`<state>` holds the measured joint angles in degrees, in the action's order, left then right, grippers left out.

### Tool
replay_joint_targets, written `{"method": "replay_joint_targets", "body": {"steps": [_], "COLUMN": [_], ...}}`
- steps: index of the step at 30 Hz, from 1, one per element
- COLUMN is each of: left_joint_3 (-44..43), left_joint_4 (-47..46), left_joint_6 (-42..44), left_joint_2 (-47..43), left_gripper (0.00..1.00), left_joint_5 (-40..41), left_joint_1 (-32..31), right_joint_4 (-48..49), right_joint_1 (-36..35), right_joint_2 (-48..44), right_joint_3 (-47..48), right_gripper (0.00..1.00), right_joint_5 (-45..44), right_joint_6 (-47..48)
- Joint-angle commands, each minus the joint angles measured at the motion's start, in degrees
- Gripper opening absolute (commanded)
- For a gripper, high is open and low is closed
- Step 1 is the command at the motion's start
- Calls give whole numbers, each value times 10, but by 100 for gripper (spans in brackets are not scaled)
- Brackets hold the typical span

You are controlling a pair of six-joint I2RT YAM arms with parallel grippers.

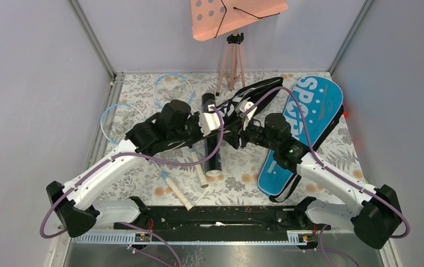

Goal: Pack up the badminton gear
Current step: Zip the racket bag at the center of the board.

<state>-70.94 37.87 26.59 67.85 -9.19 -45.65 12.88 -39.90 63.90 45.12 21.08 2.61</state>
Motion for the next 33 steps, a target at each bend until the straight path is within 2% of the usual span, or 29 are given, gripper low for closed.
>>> {"method": "replay_joint_targets", "body": {"steps": [1, 18, 25, 27, 29, 30, 32, 33], "left_joint_3": [-43, -58, -64, -66, -67, -67, -66, -64], "left_joint_4": [8, 13, 14, 13, 13, 13, 14, 13], "left_joint_6": [-24, -37, -44, -45, -46, -46, -46, -44], "left_joint_2": [9, 32, 42, 46, 47, 48, 48, 47], "left_gripper": [0, 0, 0, 0, 0, 0, 0, 0], "left_joint_5": [-35, -38, -36, -37, -38, -37, -33, -30], "left_joint_1": [0, 0, 0, 0, 0, 0, -1, -1], "right_joint_4": [76, 99, 115, 98, 91, 80, 49, 29], "right_joint_1": [-20, -68, -87, -96, -104, -108, -114, -116], "right_joint_2": [11, 48, 56, 63, 72, 77, 81, 81], "right_joint_3": [19, 67, 79, 92, 103, 109, 129, 137], "right_gripper": [50, 53, 50, 46, 37, 30, 10, 4], "right_joint_5": [17, -15, -117, -145, -178, -191, -230, -251], "right_joint_6": [32, 16, -19, -18, -20, -21, -20, -17]}}
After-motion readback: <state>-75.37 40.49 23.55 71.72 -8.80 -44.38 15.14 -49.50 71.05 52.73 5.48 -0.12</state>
